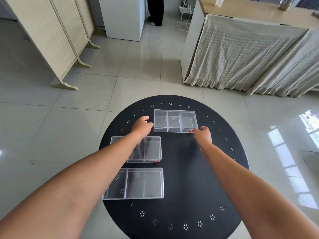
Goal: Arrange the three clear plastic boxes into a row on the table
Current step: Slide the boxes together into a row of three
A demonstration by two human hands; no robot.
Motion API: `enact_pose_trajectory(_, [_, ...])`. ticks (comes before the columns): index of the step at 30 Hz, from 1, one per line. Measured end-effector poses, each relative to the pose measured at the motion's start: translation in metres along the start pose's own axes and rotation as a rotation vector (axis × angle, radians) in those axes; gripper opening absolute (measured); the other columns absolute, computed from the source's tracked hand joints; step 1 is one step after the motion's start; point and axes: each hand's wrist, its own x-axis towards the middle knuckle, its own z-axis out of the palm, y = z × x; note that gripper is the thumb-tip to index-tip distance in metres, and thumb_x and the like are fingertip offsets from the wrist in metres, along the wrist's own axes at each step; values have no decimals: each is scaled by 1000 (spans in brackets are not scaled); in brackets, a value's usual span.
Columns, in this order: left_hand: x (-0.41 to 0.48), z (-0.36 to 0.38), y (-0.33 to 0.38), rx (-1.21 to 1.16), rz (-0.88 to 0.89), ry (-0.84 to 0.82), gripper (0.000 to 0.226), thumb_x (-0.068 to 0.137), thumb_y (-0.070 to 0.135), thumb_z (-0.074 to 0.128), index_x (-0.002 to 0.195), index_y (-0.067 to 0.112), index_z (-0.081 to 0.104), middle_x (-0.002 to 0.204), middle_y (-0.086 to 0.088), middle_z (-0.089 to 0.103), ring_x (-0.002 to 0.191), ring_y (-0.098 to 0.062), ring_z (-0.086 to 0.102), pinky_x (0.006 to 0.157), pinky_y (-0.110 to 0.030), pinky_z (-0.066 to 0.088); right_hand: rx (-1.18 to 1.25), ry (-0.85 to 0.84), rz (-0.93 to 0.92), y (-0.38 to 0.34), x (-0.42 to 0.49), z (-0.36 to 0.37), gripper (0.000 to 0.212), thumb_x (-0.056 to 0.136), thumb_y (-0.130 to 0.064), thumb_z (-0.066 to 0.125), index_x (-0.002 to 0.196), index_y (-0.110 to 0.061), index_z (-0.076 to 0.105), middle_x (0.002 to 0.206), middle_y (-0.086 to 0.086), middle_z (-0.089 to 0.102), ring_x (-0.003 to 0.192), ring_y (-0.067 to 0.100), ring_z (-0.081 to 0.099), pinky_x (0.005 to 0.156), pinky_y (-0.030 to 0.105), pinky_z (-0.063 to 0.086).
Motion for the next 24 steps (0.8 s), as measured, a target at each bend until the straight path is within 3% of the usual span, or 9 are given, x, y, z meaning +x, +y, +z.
enact_pose_trajectory(2, [12, 10, 7, -33, -40, -18, 62, 92, 25, 56, 151, 16, 38, 154, -9, 44, 138, -26, 46, 114, -36, 36, 39, -28, -2, -3, 10, -1, 39, 90, -27, 49, 129, -21, 52, 104, 0, 60, 86, 22, 56, 61, 27, 36])
enact_pose_trajectory(4, [25, 19, 12, -79, -82, -33, 68, 93, 28, 56, 155, 13, 31, 159, -7, 36, 144, -25, 38, 115, -36, 31, 66, -37, -7, -5, 20, 1, 40, 91, -27, 48, 130, -21, 51, 82, -8, 56, 81, 19, 52, 67, 28, 37])
enact_pose_trajectory(8, [43, 31, 15, -132, -174, -58, 67, 95, 29, 54, 152, 5, 30, 154, -17, 40, 137, -30, 47, 117, -43, 32, 102, -69, -7, -7, 37, 7, 60, 90, -38, 47, 147, -20, 40, 124, -7, 58, 118, 24, 52, 81, 30, 38])
enact_pose_trajectory(10, [46, 35, 14, -138, -181, -67, 47, 97, 26, 51, 133, -3, 49, 124, -9, 60, 105, -25, 57, 104, -39, 44, 125, -71, 5, -8, 43, 11, 62, 96, -34, 45, 154, -16, 32, 144, -2, 51, 127, 22, 49, 90, 31, 35])
enact_pose_trajectory(11, [46, 36, 14, -134, -174, -75, 36, 97, 25, 51, 123, 1, 56, 111, -2, 61, 95, -22, 55, 95, -34, 47, 136, -75, 2, -7, 45, 13, 59, 97, -32, 45, 152, -14, 35, 141, -1, 53, 122, 20, 51, 91, 32, 36])
enact_pose_trajectory(15, [55, 40, 3, -150, -132, -64, 50, 89, 29, 52, 137, 13, 54, 135, -1, 61, 121, -22, 57, 105, -36, 45, 218, -107, 7, -11, 43, 24, 29, 88, -25, 47, 110, -15, 63, 97, -1, 66, 87, 23, 57, 71, 33, 45])
enact_pose_trajectory(18, [57, 33, -2, -172, -133, 20, 14, 91, 18, 50, 96, 18, 63, 89, 1, 63, 81, -19, 55, 75, -30, 45, 244, -134, 12, -20, 39, 35, 30, 82, -23, 47, 104, -15, 65, 94, 1, 68, 82, 23, 58, 69, 32, 44])
enact_pose_trajectory(20, [58, 20, -6, -173, -137, 63, 13, 91, 14, 51, 82, 22, 57, 79, 1, 57, 68, -17, 48, 70, -29, 39, 236, -164, -17, -27, 34, 45, 30, 83, -21, 46, 105, -12, 64, 94, 2, 67, 81, 23, 57, 69, 32, 45])
enact_pose_trajectory(24, [63, -17, -21, -190, -140, 94, 22, 91, 12, 51, 109, 16, 64, 92, -3, 61, 75, -17, 52, 72, -29, 42, 205, -244, -63, -41, 18, 69, 29, 87, -19, 46, 107, -14, 65, 94, 2, 68, 80, 21, 59, 67, 29, 46])
